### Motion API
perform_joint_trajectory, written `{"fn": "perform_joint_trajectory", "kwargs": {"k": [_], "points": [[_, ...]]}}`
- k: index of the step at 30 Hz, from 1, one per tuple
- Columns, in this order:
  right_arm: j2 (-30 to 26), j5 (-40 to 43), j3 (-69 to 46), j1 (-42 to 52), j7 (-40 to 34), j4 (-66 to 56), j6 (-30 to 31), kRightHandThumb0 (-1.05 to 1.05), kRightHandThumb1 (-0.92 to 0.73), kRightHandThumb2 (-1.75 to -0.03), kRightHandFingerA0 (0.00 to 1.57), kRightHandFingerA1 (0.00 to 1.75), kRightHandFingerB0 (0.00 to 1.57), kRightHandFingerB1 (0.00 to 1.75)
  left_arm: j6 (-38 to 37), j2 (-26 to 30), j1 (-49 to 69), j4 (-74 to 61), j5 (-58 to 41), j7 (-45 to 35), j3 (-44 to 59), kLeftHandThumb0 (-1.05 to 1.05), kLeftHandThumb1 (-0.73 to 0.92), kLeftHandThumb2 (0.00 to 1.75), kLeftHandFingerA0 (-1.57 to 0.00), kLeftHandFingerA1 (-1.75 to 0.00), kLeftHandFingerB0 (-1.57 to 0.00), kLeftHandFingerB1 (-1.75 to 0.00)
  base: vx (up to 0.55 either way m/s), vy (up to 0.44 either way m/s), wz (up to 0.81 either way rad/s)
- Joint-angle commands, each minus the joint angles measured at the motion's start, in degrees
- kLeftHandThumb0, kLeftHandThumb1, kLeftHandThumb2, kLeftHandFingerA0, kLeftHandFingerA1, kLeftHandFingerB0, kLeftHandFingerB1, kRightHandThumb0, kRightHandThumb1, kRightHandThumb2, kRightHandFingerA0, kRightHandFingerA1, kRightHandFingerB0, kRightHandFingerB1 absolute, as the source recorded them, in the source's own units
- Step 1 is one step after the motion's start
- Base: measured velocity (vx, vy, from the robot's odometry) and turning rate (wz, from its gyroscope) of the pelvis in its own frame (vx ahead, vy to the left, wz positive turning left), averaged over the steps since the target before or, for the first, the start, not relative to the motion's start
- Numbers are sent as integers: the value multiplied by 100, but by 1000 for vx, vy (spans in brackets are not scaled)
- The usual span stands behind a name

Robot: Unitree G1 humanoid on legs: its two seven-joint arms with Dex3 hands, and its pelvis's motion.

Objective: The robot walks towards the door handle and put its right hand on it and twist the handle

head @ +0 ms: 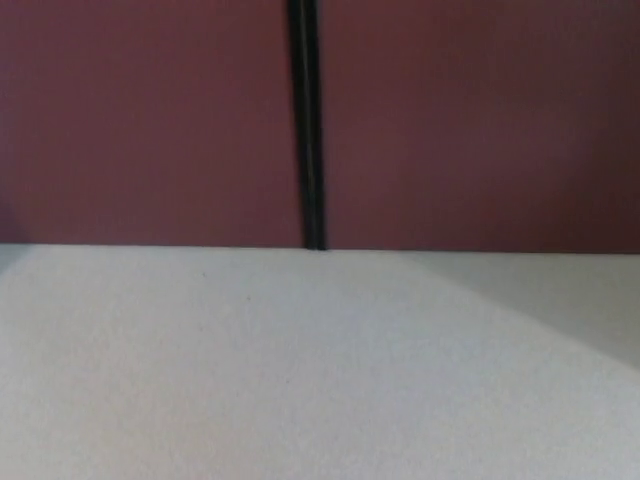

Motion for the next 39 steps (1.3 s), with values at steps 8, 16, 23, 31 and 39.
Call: {"fn": "perform_joint_trajectory", "kwargs": {"k": [8, 16, 23, 31, 39], "points": [[30, 40, 113, 22, -124, 84, 65, -31, -56, -58, 47, 39, 46, 37, -49, 82, 52, 26, 5, -140, -84, -23, 46, 59, -42, -47, -38, -41, 147, 113, -7], [26, 0, 205, 131, -85, 62, 7, -31, -56, -58, 47, 38, 46, 37, -101, 100, 102, 48, 131, -113, -294, -24, 45, 59, -44, -48, -39, -42, 258, 89, 7], [42, -4, 277, 252, -79, 80, -27, -39, -43, -72, 39, 48, 37, 46, -62, 189, 275, -4, 341, -281, -712, -31, 44, 62, -42, -47, -42, -44, 345, -28, 16], [88, 6, 296, 446, -29, 81, -138, -30, -57, -57, 48, 39, 45, 37, -124, 212, 527, -99, 211, -385, -812, -26, 47, 54, -45, -42, -46, -39, 431, -84, 20], [61, -32, 370, 663, 30, 79, -205, -30, -57, -58, 49, 39, 45, 37, -354, 127, 861, -94, 322, -336, -984, -33, 42, 64, -43, -48, -42, -45, 416, 161, -19]]}}
